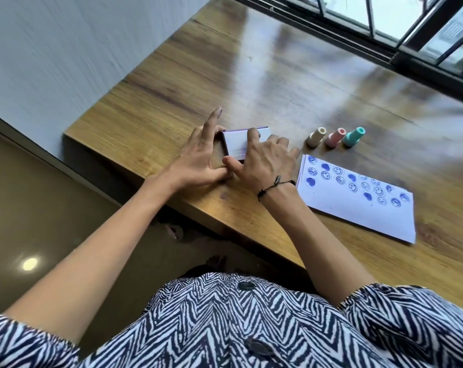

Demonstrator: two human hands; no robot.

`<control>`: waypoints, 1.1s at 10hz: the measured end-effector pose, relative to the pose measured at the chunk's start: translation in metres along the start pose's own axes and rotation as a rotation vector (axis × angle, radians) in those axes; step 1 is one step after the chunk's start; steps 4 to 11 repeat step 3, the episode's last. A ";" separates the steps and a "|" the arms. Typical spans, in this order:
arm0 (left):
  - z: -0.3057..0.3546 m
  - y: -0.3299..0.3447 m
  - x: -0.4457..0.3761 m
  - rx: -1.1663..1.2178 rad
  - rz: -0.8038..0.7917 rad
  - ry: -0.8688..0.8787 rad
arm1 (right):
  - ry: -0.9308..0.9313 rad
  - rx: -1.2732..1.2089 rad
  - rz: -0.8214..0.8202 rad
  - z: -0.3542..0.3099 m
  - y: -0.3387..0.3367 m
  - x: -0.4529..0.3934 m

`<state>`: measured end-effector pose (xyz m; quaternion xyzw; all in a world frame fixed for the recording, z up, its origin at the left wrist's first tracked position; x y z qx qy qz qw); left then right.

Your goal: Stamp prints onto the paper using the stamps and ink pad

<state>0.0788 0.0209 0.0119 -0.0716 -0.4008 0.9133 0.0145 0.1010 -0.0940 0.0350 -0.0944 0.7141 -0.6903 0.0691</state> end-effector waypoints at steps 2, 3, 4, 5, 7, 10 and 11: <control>0.000 0.000 0.000 0.036 -0.018 -0.006 | 0.030 -0.045 -0.034 0.001 0.001 0.003; -0.001 -0.001 0.007 0.055 -0.087 -0.068 | 0.046 -0.132 -0.013 0.009 -0.009 0.003; -0.001 -0.001 0.007 0.055 -0.087 -0.068 | 0.046 -0.132 -0.013 0.009 -0.009 0.003; -0.001 -0.001 0.007 0.055 -0.087 -0.068 | 0.046 -0.132 -0.013 0.009 -0.009 0.003; -0.001 -0.001 0.007 0.055 -0.087 -0.068 | 0.046 -0.132 -0.013 0.009 -0.009 0.003; -0.001 -0.001 0.007 0.055 -0.087 -0.068 | 0.046 -0.132 -0.013 0.009 -0.009 0.003; -0.001 -0.001 0.007 0.055 -0.087 -0.068 | 0.046 -0.132 -0.013 0.009 -0.009 0.003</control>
Point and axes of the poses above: each hand's wrist, its own x-axis away from the middle knuckle, its own y-axis out of the palm, z = x × y, the point moved 8 cm from there along -x, towards the middle knuckle, and after that the axes turned 1 degree about z, right-handed, at the moved point
